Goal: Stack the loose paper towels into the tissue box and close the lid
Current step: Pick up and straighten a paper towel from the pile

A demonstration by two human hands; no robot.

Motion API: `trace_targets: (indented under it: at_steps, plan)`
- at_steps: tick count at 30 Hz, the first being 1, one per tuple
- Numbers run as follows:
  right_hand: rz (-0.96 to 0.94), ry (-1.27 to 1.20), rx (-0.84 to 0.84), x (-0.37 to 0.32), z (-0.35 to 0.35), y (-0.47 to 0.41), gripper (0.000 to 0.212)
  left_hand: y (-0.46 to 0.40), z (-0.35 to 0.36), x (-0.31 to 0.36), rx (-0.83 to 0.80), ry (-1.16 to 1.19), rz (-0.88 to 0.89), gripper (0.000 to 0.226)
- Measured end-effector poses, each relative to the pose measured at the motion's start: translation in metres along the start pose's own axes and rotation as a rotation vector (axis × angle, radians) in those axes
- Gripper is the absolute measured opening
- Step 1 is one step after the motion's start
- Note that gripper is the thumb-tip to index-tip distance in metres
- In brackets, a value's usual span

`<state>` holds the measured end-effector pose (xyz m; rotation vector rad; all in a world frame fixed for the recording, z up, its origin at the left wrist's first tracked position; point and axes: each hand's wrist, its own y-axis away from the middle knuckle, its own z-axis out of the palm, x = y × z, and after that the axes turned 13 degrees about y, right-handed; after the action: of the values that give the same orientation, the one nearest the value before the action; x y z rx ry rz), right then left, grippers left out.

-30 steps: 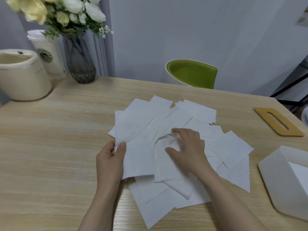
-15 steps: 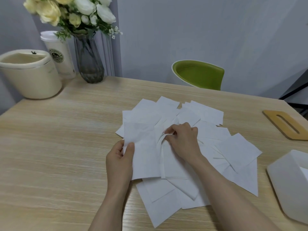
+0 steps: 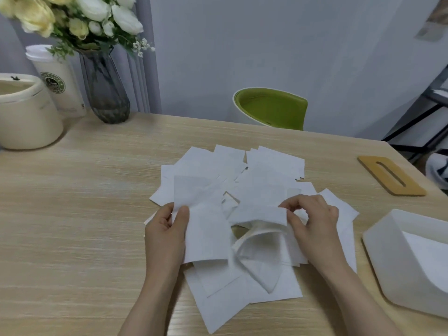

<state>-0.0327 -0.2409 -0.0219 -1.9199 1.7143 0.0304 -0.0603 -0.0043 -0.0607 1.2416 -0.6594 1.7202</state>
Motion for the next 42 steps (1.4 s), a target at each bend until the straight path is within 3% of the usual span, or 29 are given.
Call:
trace_targets:
  at_steps: [6,10,17,25,31,34,42]
  plan:
    - [0.239,-0.304,0.006,0.018,-0.028,0.016,0.026,0.008,0.024,-0.002,-0.095,-0.014,-0.015,0.015]
    - [0.286,-0.472,0.075,0.018,-0.056,0.005,0.024,0.010,0.035,-0.006,-0.114,-0.058,-0.029,0.015]
    - [0.196,-0.474,0.179,0.010,-0.092,-0.022,0.025,0.001,0.028,-0.003,-0.060,-0.064,-0.011,0.016]
    - [0.171,-0.348,0.153,-0.017,-0.110,-0.041,0.005,-0.020,-0.007,0.025,0.067,-0.010,0.072,0.018]
    - [0.188,-0.329,-0.015,-0.017,-0.114,-0.052,0.010,-0.026,-0.016,0.035,0.080,0.025,0.080,0.015]
    - [0.214,-0.306,-0.120,-0.011,-0.087,-0.056,0.019,-0.021,-0.010,0.033,0.053,0.029,0.062,0.014]
    - [0.273,-0.249,-0.265,0.027,-0.019,-0.041,0.014,-0.004,0.003,0.028,-0.001,0.031,0.038,0.013]
